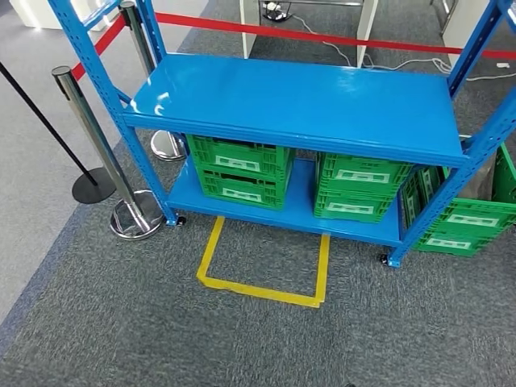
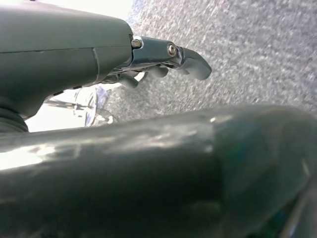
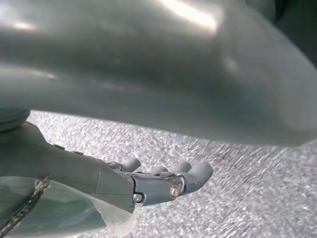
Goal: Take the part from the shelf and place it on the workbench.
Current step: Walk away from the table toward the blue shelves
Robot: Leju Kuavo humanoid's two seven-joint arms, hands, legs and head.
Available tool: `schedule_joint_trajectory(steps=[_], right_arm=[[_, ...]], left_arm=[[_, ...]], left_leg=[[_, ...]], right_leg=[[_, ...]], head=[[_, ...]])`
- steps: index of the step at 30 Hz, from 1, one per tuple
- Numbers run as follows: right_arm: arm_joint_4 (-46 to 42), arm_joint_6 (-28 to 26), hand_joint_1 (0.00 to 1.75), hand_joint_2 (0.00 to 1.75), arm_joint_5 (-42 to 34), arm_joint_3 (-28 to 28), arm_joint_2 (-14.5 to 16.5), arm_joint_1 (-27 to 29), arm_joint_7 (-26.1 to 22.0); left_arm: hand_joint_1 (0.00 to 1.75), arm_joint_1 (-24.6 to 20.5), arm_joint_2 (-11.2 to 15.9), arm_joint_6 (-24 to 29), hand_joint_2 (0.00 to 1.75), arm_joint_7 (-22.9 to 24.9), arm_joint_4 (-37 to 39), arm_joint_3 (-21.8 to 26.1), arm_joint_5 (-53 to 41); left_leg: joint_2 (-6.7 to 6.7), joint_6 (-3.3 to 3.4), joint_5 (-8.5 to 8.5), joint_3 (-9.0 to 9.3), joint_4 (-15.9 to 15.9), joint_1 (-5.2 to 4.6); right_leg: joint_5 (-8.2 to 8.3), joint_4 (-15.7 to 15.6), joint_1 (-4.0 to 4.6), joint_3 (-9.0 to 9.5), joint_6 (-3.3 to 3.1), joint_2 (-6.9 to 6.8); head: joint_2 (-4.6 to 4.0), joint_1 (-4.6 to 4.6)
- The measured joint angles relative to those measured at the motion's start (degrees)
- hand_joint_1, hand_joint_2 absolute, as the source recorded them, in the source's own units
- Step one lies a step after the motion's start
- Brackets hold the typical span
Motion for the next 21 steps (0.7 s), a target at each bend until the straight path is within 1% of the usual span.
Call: schedule_joint_trajectory(steps=[1,2,3,5,7,8,9,10,11,12,13,14,15,16,17,18,19,21], right_arm=[[0.01,0.01,0.00,0.00,0.01,-0.01,0.02,0.06,0.01],[0.02,0.00,0.00,0.00,0.02,-0.01,0.05,0.01,0.03],[0.03,-0.01,0.00,0.00,0.03,-0.02,0.09,-0.10,0.04],[0.04,-0.02,0.00,0.00,0.05,-0.04,0.14,-0.45,0.05],[0.02,-0.02,0.00,0.00,0.07,-0.06,0.10,-0.65,0.06],[0.01,-0.02,0.00,0.00,0.07,-0.07,0.08,-0.69,0.05],[0.00,0.04,0.00,0.00,0.03,-0.09,0.06,-0.70,0.08],[0.00,0.15,0.00,0.00,-0.04,-0.14,0.04,-0.69,0.13],[0.00,0.27,0.00,0.00,-0.11,-0.20,0.06,-0.63,0.20],[0.00,0.41,0.00,0.00,-0.17,-0.26,0.06,-0.53,0.27],[0.00,0.50,0.00,0.00,-0.19,-0.32,0.04,-0.41,0.32],[0.00,0.53,0.00,0.44,-0.20,-0.34,0.03,-0.33,0.36],[0.00,0.56,0.00,0.87,-0.22,-0.36,0.02,-0.31,0.47],[0.01,0.57,0.00,1.31,-0.35,-0.39,0.01,-0.33,0.75],[0.02,0.57,0.00,1.75,-0.60,-0.49,0.02,-0.36,1.17],[0.04,0.55,0.00,1.75,-0.94,-0.69,0.02,-0.37,1.72],[0.05,0.44,0.00,1.75,-1.37,-0.90,0.03,-0.31,2.37],[0.04,-0.09,0.00,1.75,-2.51,-1.15,0.04,0.13,3.37]], left_arm=[[0.00,0.02,0.01,-0.04,0.00,0.07,0.01,0.01,-0.02],[0.00,0.02,0.02,-0.16,0.00,0.19,0.03,0.01,-0.06],[0.00,-0.01,0.03,-0.33,0.00,0.31,0.05,0.01,-0.11],[0.00,-0.13,0.02,-0.66,0.00,0.50,0.09,0.01,-0.19],[0.00,-0.14,0.00,-0.72,0.00,0.60,0.09,0.02,-0.18],[0.00,-0.13,0.01,-0.71,0.00,0.63,0.09,0.03,-0.17],[0.00,-0.14,-0.02,-0.71,0.00,0.73,0.09,0.04,-0.17],[0.00,-0.19,-0.08,-0.73,0.00,0.89,0.09,0.05,-0.22],[0.00,-0.25,-0.16,-0.74,0.00,1.12,0.09,0.05,-0.32],[0.00,-0.28,-0.24,-0.75,0.00,1.38,0.09,0.05,-0.43],[0.00,-0.26,-0.28,-0.75,0.44,1.62,0.09,0.05,-0.56],[0.00,-0.23,-0.28,-0.75,0.87,1.80,0.09,0.05,-0.63],[0.00,-0.20,-0.30,-0.75,1.31,1.90,0.09,0.05,-0.68],[0.00,-0.20,-0.31,-0.75,1.75,1.98,0.09,0.05,-0.69],[0.00,-0.28,-0.32,-0.78,1.75,2.09,0.09,0.06,-0.65],[0.00,-0.35,-0.33,-0.83,1.75,2.32,0.09,0.09,-0.52],[0.00,-0.40,-0.32,-0.88,1.75,2.68,0.09,0.12,-0.23],[0.00,-0.35,-0.23,-1.01,1.75,3.52,0.06,0.18,1.18]], left_leg=[[0.03,0.46,2.58,0.83,-3.19,-0.15],[0.06,0.92,4.39,1.68,-6.01,-0.37],[0.10,1.31,4.92,2.31,-7.82,-0.57],[0.12,1.75,3.84,2.97,-9.36,-0.79],[0.05,2.02,3.22,3.77,-10.74,-0.47],[0.02,2.17,3.22,4.22,-11.26,-0.30],[0.03,2.40,3.15,4.64,-11.66,-0.14],[0.03,2.60,2.96,4.92,-11.79,-0.16],[0.04,2.78,2.71,5.13,-11.79,-0.17],[0.02,2.85,2.42,5.40,-11.79,-0.18],[-0.02,2.82,2.10,5.77,-11.79,-0.17],[-0.07,2.72,1.76,6.22,-11.78,-0.14],[-0.12,2.55,1.38,6.77,-11.77,-0.09],[-0.15,2.28,0.97,7.25,-11.76,-0.07],[-0.19,1.93,0.56,7.61,-11.62,-0.14],[-0.22,1.59,0.30,7.82,-11.55,-0.23],[-0.25,1.29,0.16,7.87,-11.48,-0.33],[-0.26,0.91,0.03,7.94,-11.49,-0.32]], right_leg=[[-0.54,-0.06,0.01,0.60,0.17,0.01],[-1.00,-0.12,0.07,1.05,0.41,0.06],[-1.34,-0.22,0.08,1.17,0.66,0.03],[-1.66,-0.59,0.15,1.07,1.21,-0.14],[-2.18,-0.58,0.14,1.06,1.67,-0.32],[-2.93,0.58,0.16,0.59,1.87,-0.30],[-4.14,3.09,0.14,-0.71,2.01,-0.22],[-5.59,6.74,0.12,-2.80,2.13,-0.14],[-6.86,10.72,0.10,-5.36,2.25,-0.10],[-7.31,13.79,0.06,-7.66,2.37,-0.09],[-6.60,15.03,0.02,-9.15,2.47,-0.08],[-4.68,14.08,-0.03,-9.55,2.54,-0.09],[-1.93,11.19,-0.10,-8.93,2.58,-0.10],[0.55,7.62,-0.14,-7.74,2.60,-0.09],[2.27,4.29,-0.14,-6.36,2.55,-0.05],[3.16,2.09,-0.11,-5.37,2.37,0.00],[3.23,1.13,-0.02,-4.83,2.17,0.06],[3.12,0.86,0.05,-4.61,1.57,0.08]], head=[[0.00,0.04],[0.00,0.08],[0.00,0.11],[0.00,0.12],[0.00,0.16],[0.00,0.24],[0.00,0.28],[0.00,0.33],[0.00,0.34],[0.00,0.34],[0.00,0.34],[0.00,0.35],[0.00,0.36],[0.00,0.36],[0.00,0.41],[0.00,0.41],[0.00,0.35],[0.00,0.21]])
